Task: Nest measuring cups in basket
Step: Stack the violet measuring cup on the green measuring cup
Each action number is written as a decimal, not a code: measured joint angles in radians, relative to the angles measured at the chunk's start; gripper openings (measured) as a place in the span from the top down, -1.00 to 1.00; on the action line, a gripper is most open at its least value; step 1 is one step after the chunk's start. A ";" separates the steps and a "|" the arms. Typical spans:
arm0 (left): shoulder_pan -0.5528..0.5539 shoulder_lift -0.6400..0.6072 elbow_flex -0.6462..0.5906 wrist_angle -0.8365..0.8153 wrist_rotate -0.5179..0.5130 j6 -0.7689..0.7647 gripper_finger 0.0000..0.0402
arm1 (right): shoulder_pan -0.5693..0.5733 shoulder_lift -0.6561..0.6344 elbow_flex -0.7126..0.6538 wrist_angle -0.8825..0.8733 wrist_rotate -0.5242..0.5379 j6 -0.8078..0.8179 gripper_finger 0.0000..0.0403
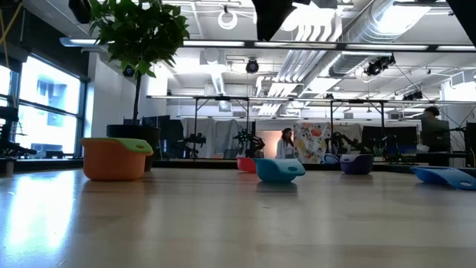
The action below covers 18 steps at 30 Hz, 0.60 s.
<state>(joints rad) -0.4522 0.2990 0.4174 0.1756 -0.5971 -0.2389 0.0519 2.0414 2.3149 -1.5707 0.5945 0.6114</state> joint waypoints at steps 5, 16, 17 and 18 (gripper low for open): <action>0.000 0.094 0.059 -0.004 -0.059 0.060 0.69 | -0.052 -0.055 0.000 0.000 0.000 -0.100 0.54; 0.010 0.271 0.147 -0.077 -0.221 0.106 0.69 | -0.211 -0.153 0.000 -0.001 -0.058 -0.307 0.54; 0.016 0.284 0.153 -0.075 -0.221 0.112 0.69 | -0.227 -0.156 0.000 0.000 -0.067 -0.329 0.54; 0.022 0.296 0.160 -0.076 -0.221 0.113 0.69 | -0.245 -0.160 0.000 0.000 -0.082 -0.352 0.54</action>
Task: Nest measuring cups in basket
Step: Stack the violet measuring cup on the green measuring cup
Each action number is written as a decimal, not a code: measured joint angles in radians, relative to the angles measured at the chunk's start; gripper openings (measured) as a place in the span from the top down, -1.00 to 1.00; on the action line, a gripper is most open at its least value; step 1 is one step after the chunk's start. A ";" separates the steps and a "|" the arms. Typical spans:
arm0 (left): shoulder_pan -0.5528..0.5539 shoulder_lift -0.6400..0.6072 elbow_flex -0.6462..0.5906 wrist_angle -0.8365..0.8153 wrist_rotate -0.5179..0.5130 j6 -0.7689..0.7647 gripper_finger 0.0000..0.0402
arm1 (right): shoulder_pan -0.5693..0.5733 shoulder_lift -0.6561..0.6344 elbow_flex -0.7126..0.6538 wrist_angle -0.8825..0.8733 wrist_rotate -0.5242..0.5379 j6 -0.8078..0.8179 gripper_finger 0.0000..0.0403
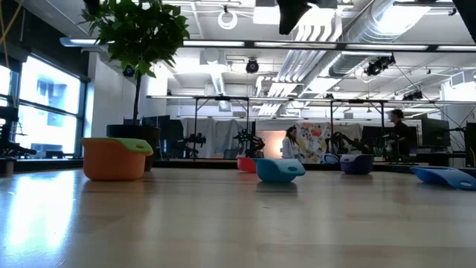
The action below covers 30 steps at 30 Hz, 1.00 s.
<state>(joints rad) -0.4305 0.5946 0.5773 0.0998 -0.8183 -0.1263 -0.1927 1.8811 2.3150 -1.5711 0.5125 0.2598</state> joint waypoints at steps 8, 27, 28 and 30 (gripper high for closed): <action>0.060 0.060 0.044 0.002 0.003 0.000 0.69 | -0.166 -0.009 0.000 0.000 -0.201 -0.188 0.54; 0.163 0.070 0.054 0.002 0.004 0.000 0.69 | -0.550 -0.058 -0.136 0.003 -0.428 -0.301 0.54; 0.167 0.070 0.054 0.002 0.004 0.000 0.69 | -0.560 -0.078 -0.180 0.009 -0.426 -0.293 0.54; 0.177 0.070 0.054 0.002 0.004 0.000 0.69 | -0.576 -0.129 -0.286 0.043 -0.411 -0.284 0.54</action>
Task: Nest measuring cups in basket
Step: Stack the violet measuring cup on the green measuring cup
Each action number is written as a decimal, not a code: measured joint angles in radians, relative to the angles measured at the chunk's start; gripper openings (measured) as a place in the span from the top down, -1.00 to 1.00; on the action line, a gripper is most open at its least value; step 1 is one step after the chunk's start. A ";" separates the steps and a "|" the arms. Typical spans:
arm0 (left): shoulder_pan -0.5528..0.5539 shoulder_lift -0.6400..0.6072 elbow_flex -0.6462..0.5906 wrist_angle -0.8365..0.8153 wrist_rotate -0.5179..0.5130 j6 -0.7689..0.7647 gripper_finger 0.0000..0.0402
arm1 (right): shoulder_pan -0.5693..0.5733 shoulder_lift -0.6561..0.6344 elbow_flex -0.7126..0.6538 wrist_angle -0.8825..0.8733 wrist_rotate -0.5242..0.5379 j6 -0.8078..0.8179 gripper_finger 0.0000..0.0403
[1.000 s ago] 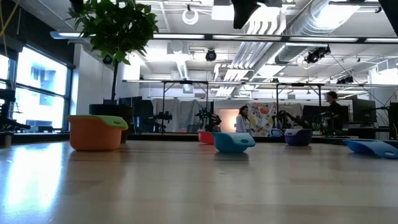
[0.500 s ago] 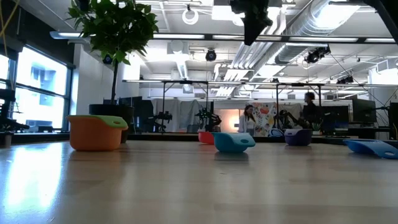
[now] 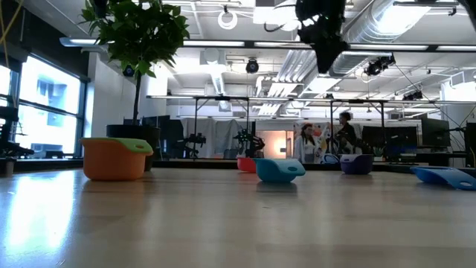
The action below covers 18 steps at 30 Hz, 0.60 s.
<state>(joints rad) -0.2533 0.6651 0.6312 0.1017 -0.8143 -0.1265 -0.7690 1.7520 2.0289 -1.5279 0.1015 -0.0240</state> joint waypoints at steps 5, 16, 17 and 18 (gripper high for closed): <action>0.016 0.000 0.000 0.000 0.000 0.000 0.69 | -0.025 -0.155 -0.250 0.147 -0.006 0.021 0.54; 0.027 0.000 0.000 0.000 0.000 -0.001 0.69 | -0.036 -0.402 -0.648 0.355 -0.019 0.159 0.54; 0.027 0.000 0.000 0.000 0.000 -0.002 0.69 | -0.036 -0.411 -0.675 0.369 -0.030 0.169 0.54; 0.027 0.000 0.000 0.000 0.000 -0.002 0.69 | -0.036 -0.419 -0.702 0.386 -0.040 0.182 0.54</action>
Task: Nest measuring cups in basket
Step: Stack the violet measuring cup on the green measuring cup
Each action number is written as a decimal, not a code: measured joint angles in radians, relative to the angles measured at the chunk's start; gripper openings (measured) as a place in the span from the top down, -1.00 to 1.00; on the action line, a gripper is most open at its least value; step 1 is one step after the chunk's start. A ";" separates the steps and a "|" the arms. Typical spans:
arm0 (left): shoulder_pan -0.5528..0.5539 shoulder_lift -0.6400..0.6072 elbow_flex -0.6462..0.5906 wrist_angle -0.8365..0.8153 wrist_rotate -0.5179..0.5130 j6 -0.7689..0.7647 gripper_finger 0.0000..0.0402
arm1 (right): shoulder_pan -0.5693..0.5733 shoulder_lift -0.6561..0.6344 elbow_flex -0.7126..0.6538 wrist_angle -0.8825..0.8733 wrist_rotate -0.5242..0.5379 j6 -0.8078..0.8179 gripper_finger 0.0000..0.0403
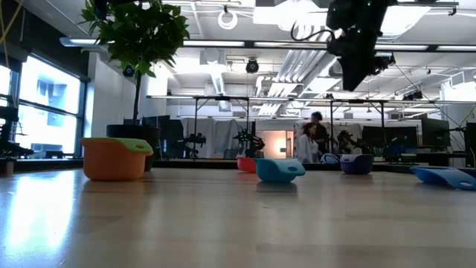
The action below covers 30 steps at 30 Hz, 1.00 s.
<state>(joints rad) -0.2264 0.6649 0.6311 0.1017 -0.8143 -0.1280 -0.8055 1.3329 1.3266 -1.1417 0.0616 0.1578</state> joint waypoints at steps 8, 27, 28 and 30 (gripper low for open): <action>0.000 0.000 0.000 0.000 0.000 -0.001 0.69 | 0.000 -0.007 -0.193 0.133 -0.026 0.119 0.54; 0.000 0.000 0.000 -0.004 -0.008 0.002 0.69 | 0.001 0.022 -0.362 0.370 -0.053 0.291 0.34; 0.000 0.000 0.000 -0.004 -0.011 0.002 0.69 | 0.002 0.029 -0.362 0.377 -0.053 0.296 0.34; 0.000 0.000 0.000 -0.003 -0.022 0.002 0.69 | 0.006 0.046 -0.362 0.384 -0.055 0.322 0.34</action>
<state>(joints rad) -0.2264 0.6651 0.6309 0.0982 -0.8360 -0.1261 -0.7995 1.3791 0.9649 -0.7575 0.0068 0.4802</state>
